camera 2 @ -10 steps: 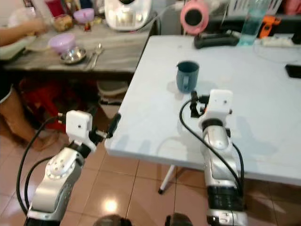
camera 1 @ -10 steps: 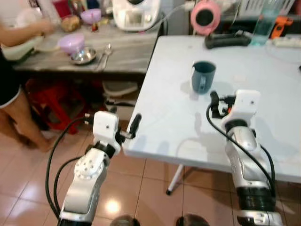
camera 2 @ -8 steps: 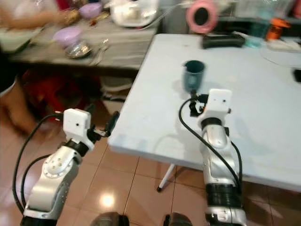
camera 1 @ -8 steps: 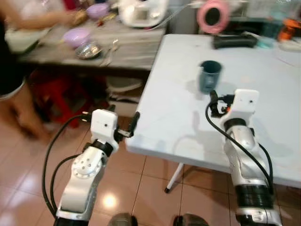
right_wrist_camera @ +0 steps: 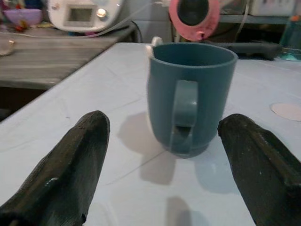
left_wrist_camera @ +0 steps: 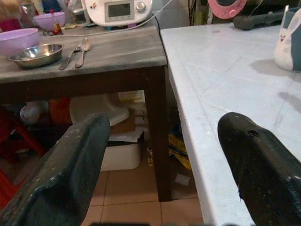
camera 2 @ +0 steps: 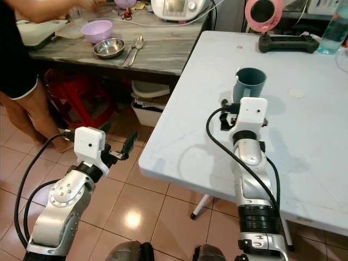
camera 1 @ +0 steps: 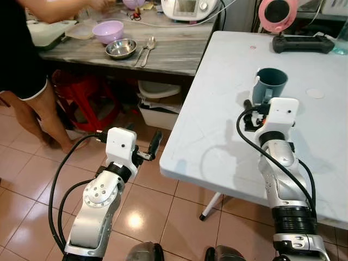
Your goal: Setting the table
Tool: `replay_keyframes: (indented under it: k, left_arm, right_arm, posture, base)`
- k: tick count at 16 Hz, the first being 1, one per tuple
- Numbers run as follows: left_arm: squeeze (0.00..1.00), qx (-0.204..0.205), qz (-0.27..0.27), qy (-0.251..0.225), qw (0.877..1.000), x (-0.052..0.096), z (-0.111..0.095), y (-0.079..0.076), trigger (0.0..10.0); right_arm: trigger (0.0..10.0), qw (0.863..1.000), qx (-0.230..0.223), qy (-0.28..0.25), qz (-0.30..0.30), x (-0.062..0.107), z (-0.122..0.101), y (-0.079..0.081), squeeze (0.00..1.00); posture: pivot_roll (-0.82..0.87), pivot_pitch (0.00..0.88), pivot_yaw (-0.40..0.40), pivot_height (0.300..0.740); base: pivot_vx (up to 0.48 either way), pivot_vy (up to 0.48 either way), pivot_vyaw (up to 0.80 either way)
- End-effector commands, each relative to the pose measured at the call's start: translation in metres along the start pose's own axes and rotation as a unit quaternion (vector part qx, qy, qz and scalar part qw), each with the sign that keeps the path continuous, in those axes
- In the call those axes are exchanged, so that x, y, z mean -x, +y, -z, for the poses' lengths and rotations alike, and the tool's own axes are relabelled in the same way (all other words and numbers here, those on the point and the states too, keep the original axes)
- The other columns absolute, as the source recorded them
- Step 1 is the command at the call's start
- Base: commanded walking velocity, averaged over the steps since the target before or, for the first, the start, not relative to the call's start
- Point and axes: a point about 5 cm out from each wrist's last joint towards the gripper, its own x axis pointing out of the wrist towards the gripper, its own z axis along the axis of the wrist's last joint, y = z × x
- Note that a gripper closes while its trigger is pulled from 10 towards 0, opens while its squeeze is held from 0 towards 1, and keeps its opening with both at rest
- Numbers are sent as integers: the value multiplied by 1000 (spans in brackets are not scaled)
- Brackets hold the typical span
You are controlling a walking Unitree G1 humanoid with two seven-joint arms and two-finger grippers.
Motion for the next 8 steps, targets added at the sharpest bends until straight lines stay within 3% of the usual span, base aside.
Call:
replay_keyframes:
  k: [1, 5, 6, 7, 8]
  left_arm:
    - [0, -4, 3, 5, 1000, 4, 0, 2, 10000]
    - [0, -3, 7, 11, 1000, 7, 0, 0, 10000]
    - [0, -3, 8, 12, 1000, 7, 0, 0, 10000]
    - [0, -3, 9, 13, 1000, 7, 0, 0, 10000]
    - [0, -4, 9, 15, 1000, 8, 0, 1, 10000]
  right_arm:
    - [10000, 1000, 2, -2, 8, -1, -3, -2, 0]
    - [10000, 999, 14, -3, 32, -7, -5, -12, 0]
    - [8588, 999, 16, -5, 36, -10, -8, -13, 0]
    - [706, 999, 20, -10, 39, -13, -10, -14, 0]
    - [0, 999, 22, -11, 39, -16, -12, -15, 0]
  posture:
    - [-12, 95, 100, 740]
    - [-8, 116, 107, 740]
    - [-7, 119, 109, 740]
    - [-5, 122, 111, 740]
    - [-4, 125, 111, 740]
  base:
    - [0, 0, 0]
    - [0, 0, 0]
    - [0, 0, 0]
    - [0, 0, 0]
    - [0, 0, 0]
